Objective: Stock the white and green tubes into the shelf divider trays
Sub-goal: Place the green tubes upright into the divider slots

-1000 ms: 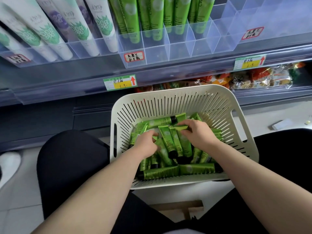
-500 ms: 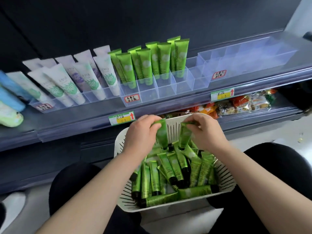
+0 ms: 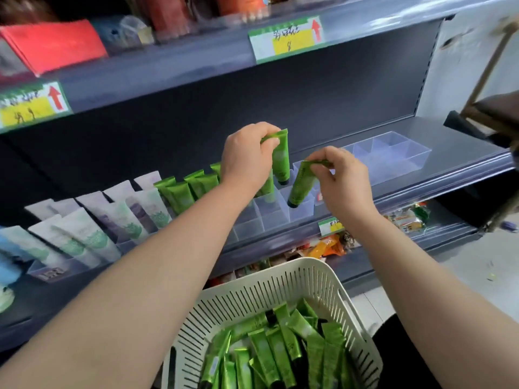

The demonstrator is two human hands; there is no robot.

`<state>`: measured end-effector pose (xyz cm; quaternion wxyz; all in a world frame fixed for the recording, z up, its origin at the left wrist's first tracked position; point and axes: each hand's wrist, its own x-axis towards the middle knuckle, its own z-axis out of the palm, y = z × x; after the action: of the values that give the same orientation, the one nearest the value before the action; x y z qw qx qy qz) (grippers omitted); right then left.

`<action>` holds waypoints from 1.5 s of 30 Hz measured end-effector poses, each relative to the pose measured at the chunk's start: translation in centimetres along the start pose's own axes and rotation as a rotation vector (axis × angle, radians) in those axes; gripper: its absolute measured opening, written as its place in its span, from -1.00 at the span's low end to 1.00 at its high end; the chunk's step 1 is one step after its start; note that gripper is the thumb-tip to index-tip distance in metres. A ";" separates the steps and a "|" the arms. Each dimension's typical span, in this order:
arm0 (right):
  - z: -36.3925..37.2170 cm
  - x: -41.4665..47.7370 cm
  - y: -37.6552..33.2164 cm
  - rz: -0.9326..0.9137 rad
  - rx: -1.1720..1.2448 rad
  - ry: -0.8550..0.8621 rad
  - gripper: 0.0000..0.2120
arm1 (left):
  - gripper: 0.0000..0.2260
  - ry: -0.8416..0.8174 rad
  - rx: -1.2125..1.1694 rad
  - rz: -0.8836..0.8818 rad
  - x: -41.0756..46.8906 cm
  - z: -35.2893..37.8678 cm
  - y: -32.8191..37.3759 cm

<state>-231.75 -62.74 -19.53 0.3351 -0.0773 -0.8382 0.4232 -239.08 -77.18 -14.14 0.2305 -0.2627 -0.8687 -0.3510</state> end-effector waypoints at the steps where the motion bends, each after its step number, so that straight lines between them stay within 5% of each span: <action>1: 0.1 0.8 0.3 0.008 0.021 0.025 -0.83 | -0.82 -0.001 0.012 -0.014 1.1 0.8 0.0; 11: 1.9 6.6 2.8 -0.022 -0.021 0.045 -0.83 | -0.78 -0.277 0.216 -0.201 7.2 7.1 -2.9; 18: 4.5 8.9 3.4 -0.076 -0.117 -0.070 -0.81 | -0.71 -0.327 0.259 -0.346 8.6 8.4 -4.9; 19: 4.7 9.2 3.6 -0.077 -0.132 -0.085 -0.80 | -0.93 -0.341 0.267 -0.330 8.3 8.1 -4.6; 21: 5.4 9.9 3.9 -0.062 -0.163 -0.111 -0.78 | -0.72 -0.309 0.252 -0.278 8.3 7.9 -5.1; 24: 6.4 10.6 4.5 -0.030 -0.197 -0.158 -0.76 | -0.88 -0.224 0.168 -0.239 8.0 7.2 -5.5; 26: 7.2 10.8 4.9 -0.021 -0.227 -0.200 -0.75 | -0.68 -0.166 0.075 -0.209 7.5 6.4 -5.5; 32: 8.2 10.0 5.0 0.037 -0.247 -0.172 -0.68 | -0.67 -0.121 0.038 -0.092 4.9 4.4 -6.0; 45: 5.4 3.9 1.1 -0.350 -0.616 -0.127 -0.69 | -0.66 -0.256 0.405 0.135 0.0 -1.6 -5.5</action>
<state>-238.30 -63.98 -20.63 0.3106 -0.0032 -0.9462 0.0906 -242.18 -81.76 -15.77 0.1896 -0.3107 -0.9240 -0.1175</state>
